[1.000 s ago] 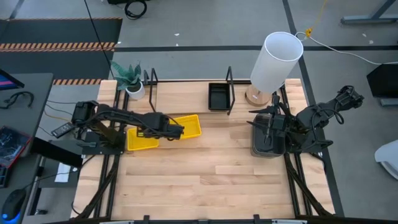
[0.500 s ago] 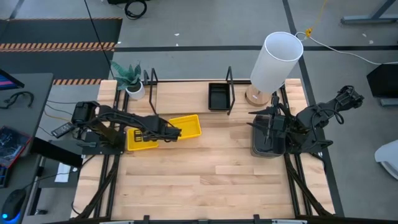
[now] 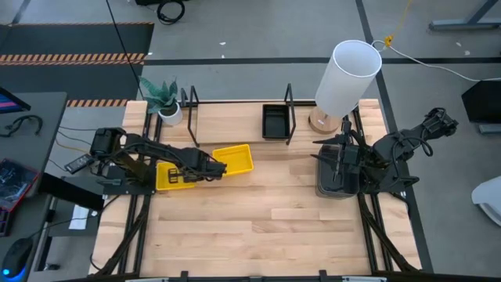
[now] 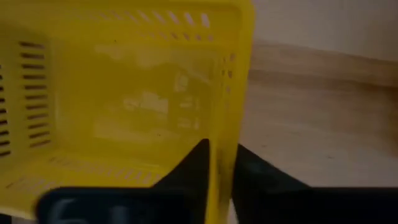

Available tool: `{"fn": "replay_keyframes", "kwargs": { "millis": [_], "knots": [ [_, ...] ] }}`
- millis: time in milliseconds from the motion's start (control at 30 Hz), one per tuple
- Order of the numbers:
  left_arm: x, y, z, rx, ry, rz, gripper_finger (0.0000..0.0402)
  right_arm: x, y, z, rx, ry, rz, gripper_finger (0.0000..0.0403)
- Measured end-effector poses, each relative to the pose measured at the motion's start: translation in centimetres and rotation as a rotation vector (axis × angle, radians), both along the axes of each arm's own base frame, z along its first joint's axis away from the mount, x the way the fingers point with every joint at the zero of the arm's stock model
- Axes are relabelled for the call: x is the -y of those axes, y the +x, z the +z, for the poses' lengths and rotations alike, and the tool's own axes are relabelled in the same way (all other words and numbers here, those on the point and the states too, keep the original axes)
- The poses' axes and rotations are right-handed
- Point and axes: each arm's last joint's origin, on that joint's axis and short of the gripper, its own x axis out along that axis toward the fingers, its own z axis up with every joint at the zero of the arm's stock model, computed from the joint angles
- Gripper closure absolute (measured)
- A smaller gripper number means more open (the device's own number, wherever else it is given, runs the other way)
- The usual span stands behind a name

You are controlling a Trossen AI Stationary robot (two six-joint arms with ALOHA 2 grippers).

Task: Stack baskets on shelf by color
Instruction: Stack the left yellow bin on the yellow bin

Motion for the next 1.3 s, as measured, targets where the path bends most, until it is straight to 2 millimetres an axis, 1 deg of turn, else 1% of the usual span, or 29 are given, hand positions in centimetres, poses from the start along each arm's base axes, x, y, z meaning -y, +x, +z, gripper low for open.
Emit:
{"fn": "replay_keyframes", "kwargs": {
  "millis": [67, 100, 200, 333, 433, 600, 833, 1000, 1133, 1233, 1300],
  "knots": [
    [0.0, 0.0, 0.0, -0.001, -0.017, 0.001, 0.0383, 0.0, 0.0, 0.0, 0.0, -0.001, 0.0, 0.0227],
    [0.0, 0.0, 0.0, -0.003, -0.029, 0.0, 0.039, 0.0, 0.0, 0.0, -0.001, -0.001, 0.0, 0.0227],
    [0.1, 0.1, 0.4, -0.007, -0.043, -0.018, 0.0388, 0.0, 0.0, 0.0, -0.001, -0.001, 0.0, 0.0227],
    [0.1, 1.0, 2.0, 0.014, -0.035, -0.042, 0.0393, 0.0, 0.0, 0.0, -0.001, -0.001, 0.0, 0.0227],
    [0.0, 1.8, 4.0, 0.024, -0.002, -0.055, 0.0394, 0.0, 0.0, 0.0, -0.001, -0.001, 0.001, 0.0227],
    [-0.2, 2.9, 7.9, 0.064, 0.091, -0.062, 0.0394, 0.0, 0.0, 0.0, -0.001, -0.001, 0.0, 0.0227],
    [-0.5, 4.8, 12.8, 0.243, 0.23, -0.07, 0.0394, 0.0, 0.0, 0.0, -0.001, -0.001, 0.0, 0.0227],
    [-0.8, 5.7, 15.5, 0.369, 0.242, -0.054, 0.0393, 0.0, 0.0, 0.0, -0.001, -0.001, 0.001, 0.0227],
    [-0.9, 6.8, 16.3, 0.506, 0.243, -0.032, 0.0393, 0.0, 0.0, 0.0, -0.001, -0.001, 0.001, 0.0227],
    [-1.3, 7.5, 16.4, 0.558, 0.262, -0.036, 0.0393, 0.0, 0.0, 0.0, -0.001, -0.001, 0.001, 0.0227],
    [-1.7, 8.2, 16.0, 0.569, 0.281, -0.046, 0.0393, 0.0, 0.0, 0.0, -0.001, -0.001, 0.0, 0.0227]
  ]
}}
